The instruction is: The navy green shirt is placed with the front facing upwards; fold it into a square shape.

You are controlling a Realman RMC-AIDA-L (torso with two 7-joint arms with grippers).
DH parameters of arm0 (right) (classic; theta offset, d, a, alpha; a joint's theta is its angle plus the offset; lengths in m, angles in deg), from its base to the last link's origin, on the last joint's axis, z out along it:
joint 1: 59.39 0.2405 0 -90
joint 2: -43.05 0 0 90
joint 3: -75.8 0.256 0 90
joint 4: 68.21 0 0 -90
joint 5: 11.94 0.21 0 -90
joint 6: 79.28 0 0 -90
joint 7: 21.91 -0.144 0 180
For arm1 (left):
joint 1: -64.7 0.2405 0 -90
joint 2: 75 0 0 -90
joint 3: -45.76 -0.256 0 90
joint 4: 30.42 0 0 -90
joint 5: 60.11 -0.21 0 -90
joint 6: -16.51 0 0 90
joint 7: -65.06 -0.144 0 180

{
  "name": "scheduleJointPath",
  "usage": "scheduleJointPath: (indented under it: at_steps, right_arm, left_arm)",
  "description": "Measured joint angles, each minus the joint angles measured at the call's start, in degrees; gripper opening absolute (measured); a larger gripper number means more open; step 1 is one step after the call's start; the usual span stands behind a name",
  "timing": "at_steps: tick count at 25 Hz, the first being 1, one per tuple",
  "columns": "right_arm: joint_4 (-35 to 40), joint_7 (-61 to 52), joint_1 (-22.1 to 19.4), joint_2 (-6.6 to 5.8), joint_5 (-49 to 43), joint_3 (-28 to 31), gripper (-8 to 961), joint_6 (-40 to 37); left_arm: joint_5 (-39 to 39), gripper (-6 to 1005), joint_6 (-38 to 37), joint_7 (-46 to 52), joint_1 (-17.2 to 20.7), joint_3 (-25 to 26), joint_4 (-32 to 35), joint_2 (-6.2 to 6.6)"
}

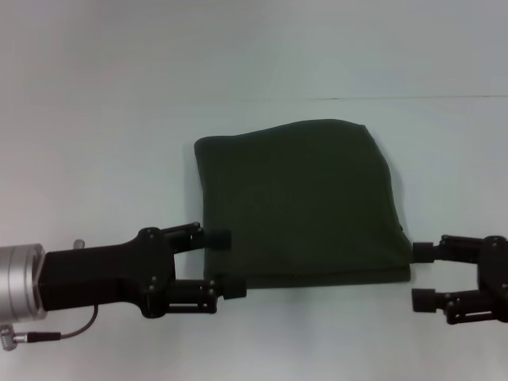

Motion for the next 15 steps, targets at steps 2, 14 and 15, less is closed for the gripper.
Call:
scheduleJointPath:
  at_steps: [2, 14, 15]
  right_arm:
    - [-0.1, 0.0, 0.6, 0.34, -1.1, 0.0, 931, 0.2]
    - [-0.3, 0.0, 2.0, 1.13, -2.6, -0.3, 929, 0.6]
    - [-0.3, 0.1, 1.9, 1.17, -2.6, -0.3, 929, 0.7]
  left_arm:
    - [-0.4, 874, -0.3, 0.0, 0.1, -0.1, 0.0, -0.07]
    - [-1.3, 874, -2.2, 0.0, 0.5, -0.1, -0.1, -0.27]
    - [-1.3, 874, -2.4, 0.0, 0.6, -0.1, -0.1, -0.32]
